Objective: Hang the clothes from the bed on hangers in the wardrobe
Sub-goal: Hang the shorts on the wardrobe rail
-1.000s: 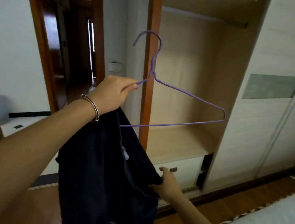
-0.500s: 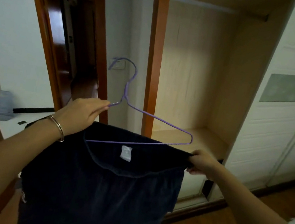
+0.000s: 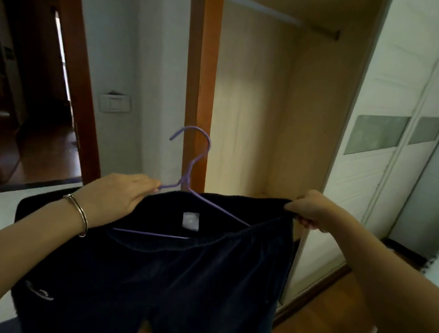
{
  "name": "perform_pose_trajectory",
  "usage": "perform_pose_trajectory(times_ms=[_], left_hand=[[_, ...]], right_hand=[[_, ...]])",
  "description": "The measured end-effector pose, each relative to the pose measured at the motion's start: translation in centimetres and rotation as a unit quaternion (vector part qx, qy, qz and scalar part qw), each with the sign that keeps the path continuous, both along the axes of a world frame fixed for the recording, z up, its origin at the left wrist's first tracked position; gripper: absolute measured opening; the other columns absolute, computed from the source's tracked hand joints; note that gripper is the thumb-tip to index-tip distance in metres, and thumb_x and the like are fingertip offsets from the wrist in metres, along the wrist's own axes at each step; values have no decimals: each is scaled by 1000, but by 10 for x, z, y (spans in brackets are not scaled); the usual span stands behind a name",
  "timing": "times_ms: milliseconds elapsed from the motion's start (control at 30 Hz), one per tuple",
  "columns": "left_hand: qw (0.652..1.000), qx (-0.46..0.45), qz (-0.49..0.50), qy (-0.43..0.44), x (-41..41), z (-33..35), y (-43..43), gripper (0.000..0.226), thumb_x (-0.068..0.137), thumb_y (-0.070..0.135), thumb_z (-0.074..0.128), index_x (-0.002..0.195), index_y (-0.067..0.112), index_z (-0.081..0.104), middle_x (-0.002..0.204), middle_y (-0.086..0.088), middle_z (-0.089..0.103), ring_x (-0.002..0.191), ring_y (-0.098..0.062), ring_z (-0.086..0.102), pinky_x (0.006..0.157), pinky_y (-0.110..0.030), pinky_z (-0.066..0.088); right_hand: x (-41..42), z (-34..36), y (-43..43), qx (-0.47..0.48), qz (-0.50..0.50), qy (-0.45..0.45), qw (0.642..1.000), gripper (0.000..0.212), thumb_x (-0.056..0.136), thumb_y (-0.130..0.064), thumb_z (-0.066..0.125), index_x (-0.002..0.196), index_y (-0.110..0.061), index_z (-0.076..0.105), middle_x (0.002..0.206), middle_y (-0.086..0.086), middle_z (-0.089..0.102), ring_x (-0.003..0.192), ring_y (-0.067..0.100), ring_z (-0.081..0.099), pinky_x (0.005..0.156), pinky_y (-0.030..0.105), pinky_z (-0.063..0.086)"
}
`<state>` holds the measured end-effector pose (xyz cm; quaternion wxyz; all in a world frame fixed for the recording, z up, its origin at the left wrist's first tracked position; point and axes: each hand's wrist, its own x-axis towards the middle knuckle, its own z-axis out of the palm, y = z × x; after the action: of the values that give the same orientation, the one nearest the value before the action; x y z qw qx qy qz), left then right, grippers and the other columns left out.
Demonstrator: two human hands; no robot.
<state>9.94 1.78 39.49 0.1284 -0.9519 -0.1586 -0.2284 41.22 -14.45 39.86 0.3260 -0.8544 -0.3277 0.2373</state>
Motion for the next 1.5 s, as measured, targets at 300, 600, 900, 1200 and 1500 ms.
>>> perform_pose_trajectory(times_ms=[300,600,900,1200,1500], left_hand=[[956,-171,-139,-192,108,6,28,38,86,27,46,98,-2,69,90,-18,73,81,-10,59,79,-2,34],[907,-277,-233,-215,260,-4,33,25,89,20,54,97,4,70,60,10,57,68,10,55,62,3,36],[860,-437,-161,-208,392,12,94,42,91,47,37,67,25,64,69,7,63,70,-7,57,67,-19,41],[921,-303,-88,-228,466,25,155,54,93,40,38,46,14,31,44,-4,36,50,-25,39,57,-32,32],[918,-315,-207,-122,542,61,202,31,94,31,42,113,15,60,105,-2,65,98,-18,59,75,-19,42]], right_hand=[[7,39,7,129,-21,-22,991,33,86,-48,54,78,-17,60,79,-3,57,71,10,54,62,19,39],[97,1,-32,80,-95,-330,936,39,85,-54,49,78,-18,59,60,-4,53,63,19,54,58,27,39],[213,18,-29,120,-239,-351,897,61,64,-73,36,75,-18,62,57,-3,55,55,13,50,53,24,38],[288,28,0,168,-253,-352,885,27,79,-55,56,75,-28,61,62,-15,55,60,6,50,53,21,36],[349,47,101,181,-213,-346,896,32,80,-55,56,81,-25,65,70,-9,62,65,5,56,52,21,41]])
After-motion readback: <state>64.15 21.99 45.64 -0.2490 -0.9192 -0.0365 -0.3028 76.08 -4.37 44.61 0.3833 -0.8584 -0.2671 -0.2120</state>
